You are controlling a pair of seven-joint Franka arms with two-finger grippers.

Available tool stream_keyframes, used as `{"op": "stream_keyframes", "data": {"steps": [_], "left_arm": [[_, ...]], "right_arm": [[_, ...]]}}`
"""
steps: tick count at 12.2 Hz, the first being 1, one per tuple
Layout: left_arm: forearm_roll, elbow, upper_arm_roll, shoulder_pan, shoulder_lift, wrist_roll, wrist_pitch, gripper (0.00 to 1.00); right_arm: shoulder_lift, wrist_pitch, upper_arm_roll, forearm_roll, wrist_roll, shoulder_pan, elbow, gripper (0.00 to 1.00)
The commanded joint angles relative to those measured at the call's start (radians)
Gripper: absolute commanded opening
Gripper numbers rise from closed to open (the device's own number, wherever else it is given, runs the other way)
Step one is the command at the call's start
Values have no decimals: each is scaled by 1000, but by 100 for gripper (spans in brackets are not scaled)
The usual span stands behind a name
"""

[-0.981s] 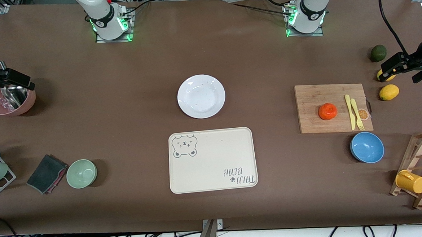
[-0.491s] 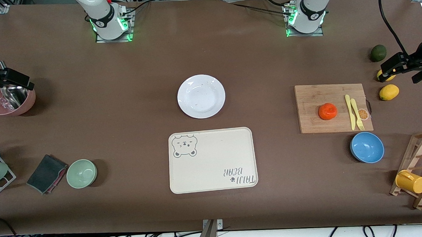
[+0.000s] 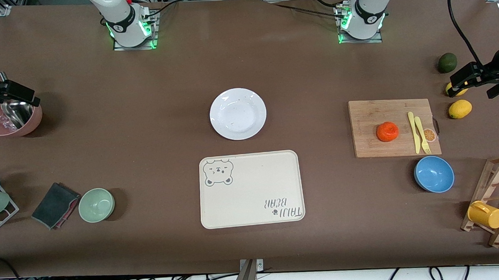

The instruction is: Place orange and plate with both arms

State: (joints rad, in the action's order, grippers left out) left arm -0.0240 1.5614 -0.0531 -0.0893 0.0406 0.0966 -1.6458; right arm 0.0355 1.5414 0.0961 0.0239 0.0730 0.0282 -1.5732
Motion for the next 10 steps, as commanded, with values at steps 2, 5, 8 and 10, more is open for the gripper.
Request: {"op": "stream_keyframes", "data": {"steps": [2,5,8,10], "left_arm": [[-27,-32,3,3,15,6,7,100],[-27,-32,3,3,15,6,9,100],[-25,-32,1,5,16,6,7,100],[-27,-32,1,5,19,5,7,100]], "right_arm": [[1,-12,4,8,-1,-2,24,100],[0,-7,5,8,-1,-2,24,100],[0,-7,5,7,8,-2,24,100],[0,-7,5,7,8,-2,24,100]]}}
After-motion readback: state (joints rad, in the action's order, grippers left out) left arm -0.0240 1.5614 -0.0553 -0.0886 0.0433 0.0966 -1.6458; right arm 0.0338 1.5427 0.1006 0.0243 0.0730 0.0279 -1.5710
